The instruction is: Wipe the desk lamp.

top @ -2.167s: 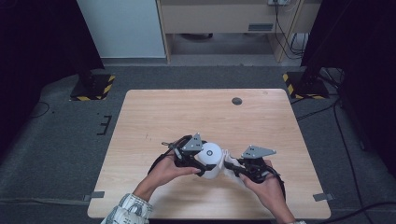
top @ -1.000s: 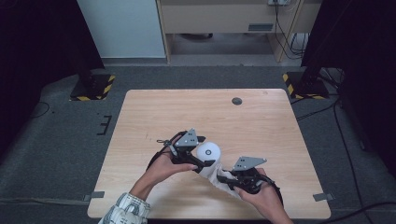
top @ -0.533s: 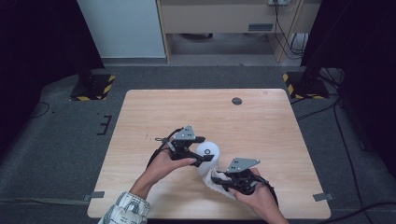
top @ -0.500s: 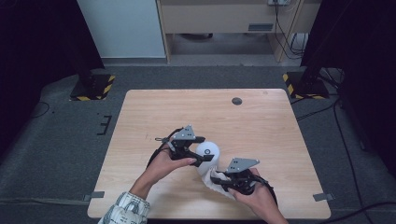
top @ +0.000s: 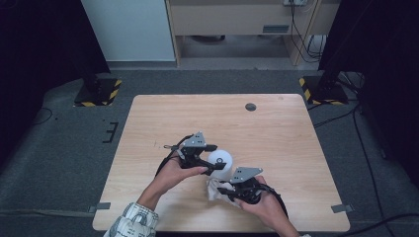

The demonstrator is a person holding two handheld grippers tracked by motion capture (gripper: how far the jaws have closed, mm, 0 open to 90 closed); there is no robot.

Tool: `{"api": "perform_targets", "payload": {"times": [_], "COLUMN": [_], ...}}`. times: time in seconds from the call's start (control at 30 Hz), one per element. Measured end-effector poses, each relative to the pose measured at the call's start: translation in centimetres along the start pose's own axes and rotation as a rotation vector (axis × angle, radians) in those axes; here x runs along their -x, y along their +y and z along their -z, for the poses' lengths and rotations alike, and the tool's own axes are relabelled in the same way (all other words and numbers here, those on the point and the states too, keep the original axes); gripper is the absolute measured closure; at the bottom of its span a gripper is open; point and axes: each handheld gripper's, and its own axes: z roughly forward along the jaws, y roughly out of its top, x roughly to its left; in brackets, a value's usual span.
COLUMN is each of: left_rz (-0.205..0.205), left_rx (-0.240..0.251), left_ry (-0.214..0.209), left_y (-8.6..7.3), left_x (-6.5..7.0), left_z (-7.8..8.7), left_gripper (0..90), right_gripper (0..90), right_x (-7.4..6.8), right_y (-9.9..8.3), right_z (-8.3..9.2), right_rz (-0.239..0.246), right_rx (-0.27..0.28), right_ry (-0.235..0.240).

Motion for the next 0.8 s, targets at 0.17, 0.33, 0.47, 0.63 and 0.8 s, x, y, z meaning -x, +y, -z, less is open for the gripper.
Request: {"api": "perform_targets", "payload": {"times": [0.17, 0.33, 0.47, 0.63, 0.8], "left_rz": [-0.006, -0.008, -0.009, -0.015, -0.002], "left_rx": [-0.002, -0.001, -0.003, -0.003, 0.000], "left_ry": [0.003, 0.007, 0.005, 0.004, 0.007], "left_y": [0.0, 0.0, 0.1, 0.1, 0.1], "left_x": [0.1, 0.1, 0.1, 0.2, 0.0], "left_z": [0.0, 0.0, 0.0, 0.1, 0.0], "left_gripper": [21.1, 21.2, 21.2, 22.3, 22.4], "right_gripper": [73.5, 73.5, 73.6, 73.7, 73.7], "right_x": [-0.2, -0.2, 0.1, 0.2, 0.3], "right_y": [-0.2, 0.1, 0.5, -0.4, -0.7], "right_z": [0.6, 2.3, 3.2, 0.8, -0.1], "right_rz": [0.003, -0.015, -0.031, -0.037, -0.046], "right_rx": [0.002, 0.058, 0.101, 0.007, -0.026], "right_ry": [-0.014, -0.031, -0.033, -0.028, -0.024]}}
